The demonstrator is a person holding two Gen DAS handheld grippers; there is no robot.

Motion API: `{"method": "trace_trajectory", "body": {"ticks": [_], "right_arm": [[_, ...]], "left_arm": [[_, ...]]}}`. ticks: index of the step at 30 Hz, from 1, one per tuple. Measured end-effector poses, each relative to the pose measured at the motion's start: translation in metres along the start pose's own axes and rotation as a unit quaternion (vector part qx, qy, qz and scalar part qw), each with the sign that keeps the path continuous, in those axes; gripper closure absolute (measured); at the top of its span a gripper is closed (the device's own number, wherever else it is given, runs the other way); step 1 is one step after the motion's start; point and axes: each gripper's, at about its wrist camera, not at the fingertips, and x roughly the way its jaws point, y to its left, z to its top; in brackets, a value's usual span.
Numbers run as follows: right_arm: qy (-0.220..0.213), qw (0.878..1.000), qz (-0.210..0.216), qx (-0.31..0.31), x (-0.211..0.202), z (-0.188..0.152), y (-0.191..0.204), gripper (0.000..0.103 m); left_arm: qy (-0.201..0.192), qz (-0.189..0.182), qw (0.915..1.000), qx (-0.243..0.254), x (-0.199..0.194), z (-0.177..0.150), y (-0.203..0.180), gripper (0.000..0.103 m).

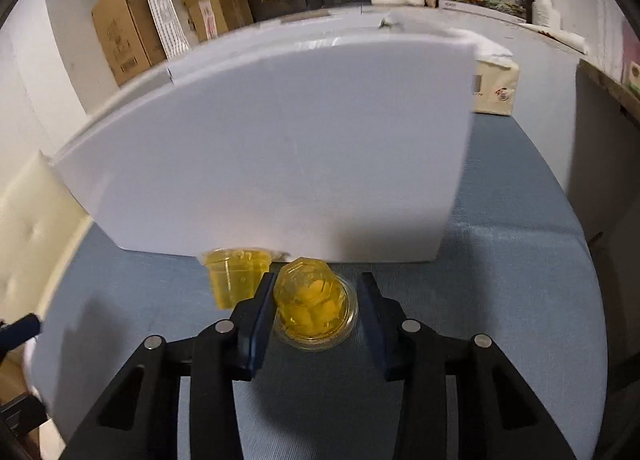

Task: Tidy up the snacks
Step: 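Grasp an orange octagonal jelly cup with the right gripper, then grasp the last yellow jelly cup with the left gripper while the right gripper holds its cup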

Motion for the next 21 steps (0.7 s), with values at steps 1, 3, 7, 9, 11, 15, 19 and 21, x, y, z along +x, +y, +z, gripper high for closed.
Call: {"method": "trace_trajectory", "body": {"ticks": [1, 3, 7, 9, 11, 15, 19, 21], "right_arm": [[-0.006, 1.0, 0.003, 0.0, -0.008, -0.005, -0.001, 0.059], [-0.015, 1.0, 0.011, 0.004, -0.021, -0.012, -0.005, 0.059], [-0.034, 0.999, 0.02, 0.017, -0.05, -0.017, -0.014, 0.059], [-0.046, 0.999, 0.017, 0.018, -0.063, -0.02, -0.015, 0.059], [-0.052, 0.998, 0.021, 0.025, -0.074, -0.022, -0.022, 0.059], [-0.059, 0.998, 0.016, 0.03, -0.09, -0.025, -0.034, 0.059], [-0.066, 0.997, 0.018, 0.048, -0.103, -0.032, -0.049, 0.059], [-0.07, 0.996, 0.02, 0.054, -0.107, -0.034, -0.053, 0.059]], "left_arm": [[0.001, 0.004, 1.0, 0.002, 0.003, 0.002, -0.004, 0.0], [0.003, 0.007, 0.9998, 0.018, 0.01, 0.006, -0.012, 0.0], [0.014, -0.002, 0.9998, 0.017, 0.029, 0.02, -0.026, 0.0], [0.021, -0.001, 0.9997, 0.015, 0.043, 0.03, -0.036, 0.0], [0.021, 0.004, 0.9993, 0.03, 0.056, 0.039, -0.049, 0.0], [0.027, 0.016, 0.997, 0.07, 0.081, 0.05, -0.068, 0.0], [0.045, 0.025, 0.9953, 0.082, 0.097, 0.052, -0.071, 0.0], [0.052, 0.03, 0.9944, 0.086, 0.101, 0.049, -0.071, 0.0]]}}
